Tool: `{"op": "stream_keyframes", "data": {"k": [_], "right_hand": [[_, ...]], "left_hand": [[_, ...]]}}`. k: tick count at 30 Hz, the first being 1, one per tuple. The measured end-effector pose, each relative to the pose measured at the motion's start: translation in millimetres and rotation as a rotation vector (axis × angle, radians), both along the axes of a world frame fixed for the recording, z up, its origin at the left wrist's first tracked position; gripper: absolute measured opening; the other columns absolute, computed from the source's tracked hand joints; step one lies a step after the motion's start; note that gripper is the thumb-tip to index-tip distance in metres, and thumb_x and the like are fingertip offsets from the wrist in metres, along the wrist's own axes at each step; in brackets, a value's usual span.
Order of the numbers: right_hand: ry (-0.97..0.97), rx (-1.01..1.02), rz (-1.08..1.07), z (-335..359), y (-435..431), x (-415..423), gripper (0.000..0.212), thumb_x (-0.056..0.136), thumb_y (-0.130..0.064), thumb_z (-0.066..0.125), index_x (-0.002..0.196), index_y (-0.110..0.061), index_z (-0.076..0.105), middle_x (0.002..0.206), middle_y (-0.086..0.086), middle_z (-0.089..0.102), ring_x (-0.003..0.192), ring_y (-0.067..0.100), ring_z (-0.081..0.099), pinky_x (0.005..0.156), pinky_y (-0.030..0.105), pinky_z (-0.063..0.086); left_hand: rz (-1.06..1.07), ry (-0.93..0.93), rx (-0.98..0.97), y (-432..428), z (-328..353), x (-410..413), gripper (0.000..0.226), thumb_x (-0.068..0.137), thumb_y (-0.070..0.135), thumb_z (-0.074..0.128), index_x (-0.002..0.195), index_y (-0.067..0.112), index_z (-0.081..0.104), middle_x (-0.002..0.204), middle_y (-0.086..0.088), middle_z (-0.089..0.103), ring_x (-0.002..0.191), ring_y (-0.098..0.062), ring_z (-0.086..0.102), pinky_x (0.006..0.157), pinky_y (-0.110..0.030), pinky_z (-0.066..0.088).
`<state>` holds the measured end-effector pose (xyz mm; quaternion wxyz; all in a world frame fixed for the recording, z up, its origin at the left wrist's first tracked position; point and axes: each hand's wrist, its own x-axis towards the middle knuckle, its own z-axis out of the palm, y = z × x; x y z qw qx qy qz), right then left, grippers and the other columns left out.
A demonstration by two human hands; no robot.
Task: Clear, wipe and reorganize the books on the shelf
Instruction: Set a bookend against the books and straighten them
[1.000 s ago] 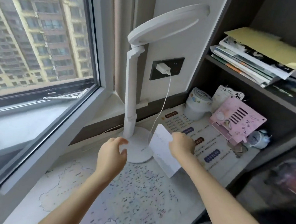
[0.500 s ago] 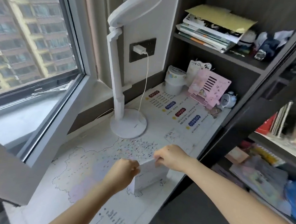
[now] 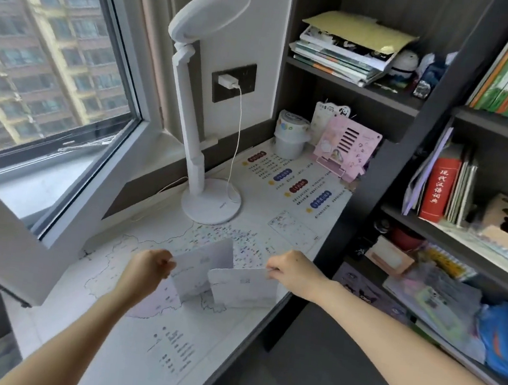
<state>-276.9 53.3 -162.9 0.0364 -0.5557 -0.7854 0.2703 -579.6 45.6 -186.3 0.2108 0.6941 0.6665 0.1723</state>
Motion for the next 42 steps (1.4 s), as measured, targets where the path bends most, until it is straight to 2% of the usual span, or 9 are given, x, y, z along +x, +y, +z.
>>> {"op": "stream_keyframes", "data": {"k": [4, 7, 11, 14, 17, 23, 29, 36, 42], "right_hand": [[0.180, 0.004, 0.019, 30, -27, 24, 0.016, 0.091, -0.012, 0.062, 0.081, -0.001, 0.067, 0.075, 0.010, 0.065, 0.067, 0.014, 0.050, 0.059, 0.012, 0.034], [0.325, -0.024, 0.008, 65, -49, 59, 0.008, 0.087, -0.012, 0.067, 0.082, -0.008, 0.072, 0.072, -0.001, 0.068, 0.064, 0.006, 0.055, 0.063, 0.017, 0.042], [0.595, -0.074, -0.054, 114, -84, 117, 0.006, 0.085, -0.005, 0.069, 0.080, -0.008, 0.071, 0.063, -0.009, 0.062, 0.054, 0.004, 0.048, 0.053, 0.016, 0.040], [0.784, -0.027, -0.143, 150, -110, 166, 0.006, 0.082, -0.011, 0.069, 0.076, -0.009, 0.068, 0.061, -0.005, 0.061, 0.051, 0.008, 0.044, 0.049, 0.017, 0.036], [0.908, 0.113, -0.311, 182, -145, 225, 0.008, 0.076, -0.018, 0.068, 0.072, -0.010, 0.066, 0.058, -0.002, 0.057, 0.046, 0.008, 0.038, 0.045, 0.018, 0.029], [0.758, 0.591, -0.725, 236, -182, 314, 0.015, 0.088, -0.008, 0.064, 0.075, -0.001, 0.067, 0.049, 0.000, 0.054, 0.038, 0.003, 0.038, 0.044, 0.017, 0.030], [0.406, 1.012, -0.851, 268, -145, 353, 0.021, 0.090, -0.015, 0.059, 0.072, -0.005, 0.059, 0.055, 0.009, 0.059, 0.054, 0.026, 0.058, 0.058, 0.039, 0.049], [0.355, 1.193, -0.861, 298, -56, 388, 0.021, 0.092, -0.013, 0.057, 0.072, -0.006, 0.055, 0.062, 0.010, 0.063, 0.054, 0.026, 0.063, 0.053, 0.044, 0.052], [0.269, 1.140, -0.810, 310, 26, 401, 0.028, 0.093, -0.017, 0.056, 0.068, -0.015, 0.045, 0.062, 0.003, 0.056, 0.057, 0.017, 0.065, 0.046, 0.030, 0.048]], "left_hand": [[0.046, 0.087, -0.142, -3, 25, 13, 0.033, 0.087, 0.010, 0.067, 0.119, 0.007, 0.062, 0.120, -0.014, 0.065, 0.105, -0.026, 0.063, 0.091, -0.035, 0.050], [0.052, 0.111, 0.009, -23, 62, 51, 0.035, 0.089, 0.021, 0.065, 0.122, 0.009, 0.061, 0.123, -0.011, 0.063, 0.109, -0.024, 0.061, 0.095, -0.037, 0.049], [-0.148, -0.352, -0.197, -78, 134, 136, 0.063, 0.070, 0.077, 0.054, 0.101, 0.023, 0.066, 0.094, 0.011, 0.074, 0.083, -0.005, 0.068, 0.077, -0.017, 0.054], [-0.274, -0.695, -0.373, -110, 180, 211, 0.053, 0.086, 0.059, 0.034, 0.095, 0.018, 0.066, 0.086, 0.009, 0.075, 0.081, -0.006, 0.070, 0.068, -0.010, 0.051], [-0.410, -0.832, -0.309, -122, 211, 287, 0.053, 0.085, 0.058, 0.038, 0.100, 0.018, 0.070, 0.101, 0.001, 0.074, 0.098, -0.014, 0.069, 0.088, -0.029, 0.050], [-0.431, -0.470, 0.550, -119, 237, 407, 0.030, 0.084, 0.045, 0.067, 0.106, 0.038, 0.049, 0.094, 0.028, 0.053, 0.092, -0.003, 0.056, 0.077, -0.022, 0.047], [-0.643, -0.209, 0.473, -103, 249, 513, 0.069, 0.087, 0.059, 0.053, 0.145, 0.028, 0.032, 0.143, 0.012, 0.043, 0.129, -0.010, 0.043, 0.098, -0.021, 0.035], [-0.584, -0.106, 0.559, -11, 262, 585, 0.048, 0.101, 0.037, 0.038, 0.145, 0.021, 0.026, 0.092, -0.005, 0.063, 0.075, -0.021, 0.056, 0.062, -0.030, 0.041], [-0.537, 0.015, 0.568, 72, 269, 616, 0.045, 0.100, 0.013, 0.037, 0.142, 0.015, 0.023, 0.081, -0.003, 0.055, 0.074, -0.026, 0.056, 0.054, -0.028, 0.033]]}}
